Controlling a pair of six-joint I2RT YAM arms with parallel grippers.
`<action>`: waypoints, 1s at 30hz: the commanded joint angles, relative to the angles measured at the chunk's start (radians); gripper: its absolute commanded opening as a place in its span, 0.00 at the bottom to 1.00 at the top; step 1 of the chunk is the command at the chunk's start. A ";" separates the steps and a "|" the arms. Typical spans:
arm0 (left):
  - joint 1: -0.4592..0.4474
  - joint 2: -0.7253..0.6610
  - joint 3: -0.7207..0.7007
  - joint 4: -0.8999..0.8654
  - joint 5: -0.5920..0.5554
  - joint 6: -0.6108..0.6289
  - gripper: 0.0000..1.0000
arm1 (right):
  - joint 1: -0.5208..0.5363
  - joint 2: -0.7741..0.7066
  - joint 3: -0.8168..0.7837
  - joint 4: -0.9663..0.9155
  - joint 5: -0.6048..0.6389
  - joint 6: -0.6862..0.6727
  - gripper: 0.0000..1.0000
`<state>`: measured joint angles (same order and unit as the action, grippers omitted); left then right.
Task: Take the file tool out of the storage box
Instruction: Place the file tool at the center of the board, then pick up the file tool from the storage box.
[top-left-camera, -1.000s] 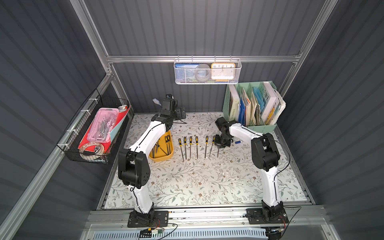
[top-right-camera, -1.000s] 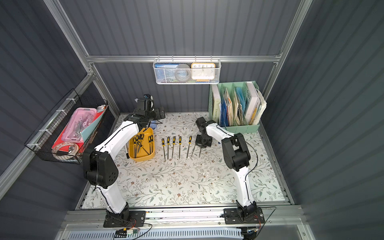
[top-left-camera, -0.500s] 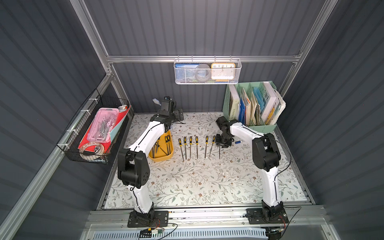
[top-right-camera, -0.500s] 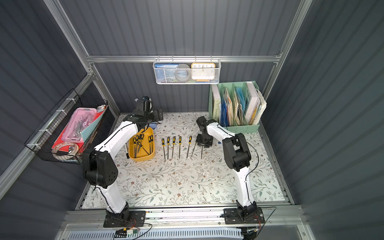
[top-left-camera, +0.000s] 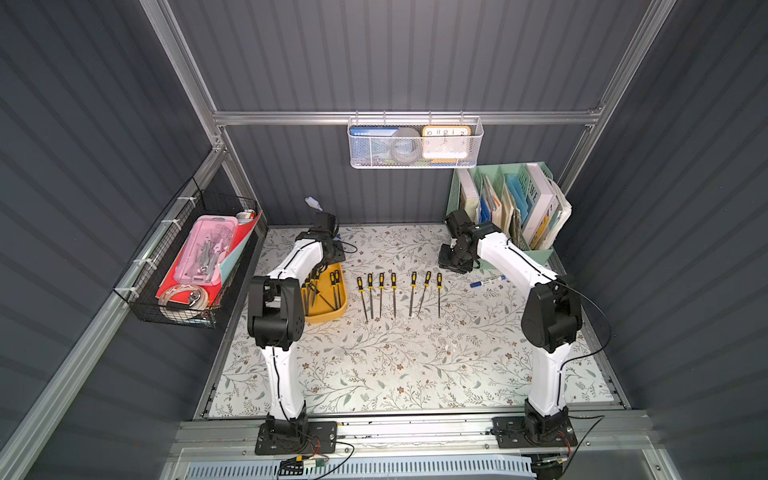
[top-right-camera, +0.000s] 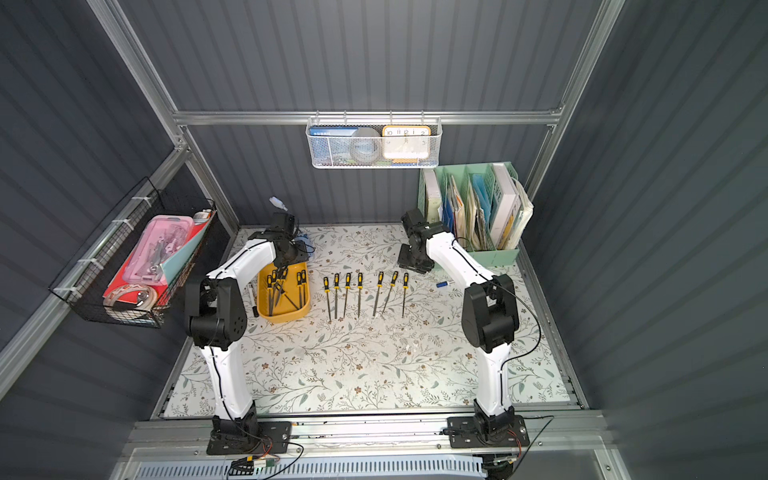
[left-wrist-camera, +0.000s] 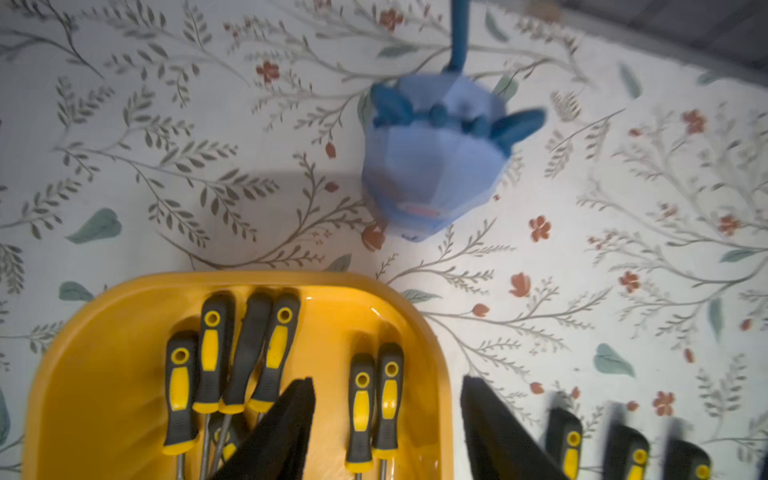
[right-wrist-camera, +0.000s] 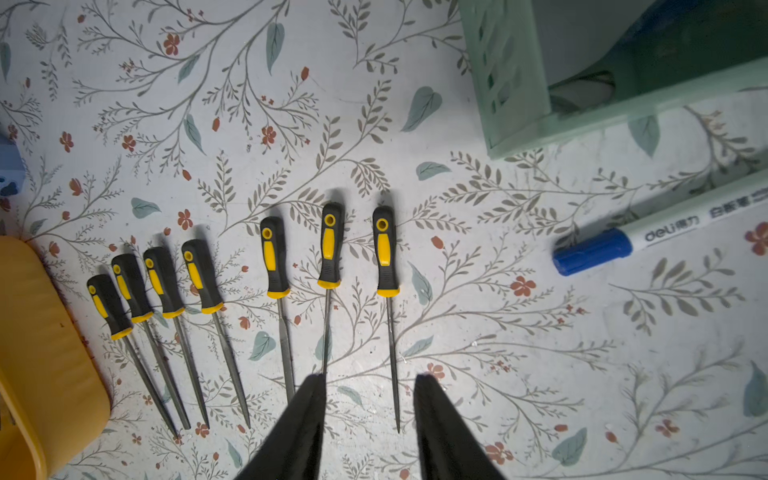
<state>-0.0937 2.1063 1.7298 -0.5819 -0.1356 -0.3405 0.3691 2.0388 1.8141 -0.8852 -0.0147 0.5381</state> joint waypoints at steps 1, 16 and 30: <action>0.004 0.035 0.058 -0.087 -0.061 0.001 0.56 | -0.001 0.003 -0.045 -0.001 0.002 0.011 0.41; 0.043 0.058 0.029 -0.093 -0.114 0.048 0.55 | -0.001 0.002 -0.093 0.012 -0.005 0.023 0.41; 0.045 0.114 0.000 -0.062 -0.081 0.075 0.51 | -0.001 0.001 -0.105 0.009 -0.004 0.021 0.42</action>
<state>-0.0525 2.1883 1.7401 -0.6403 -0.2314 -0.2905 0.3691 2.0388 1.7210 -0.8639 -0.0223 0.5529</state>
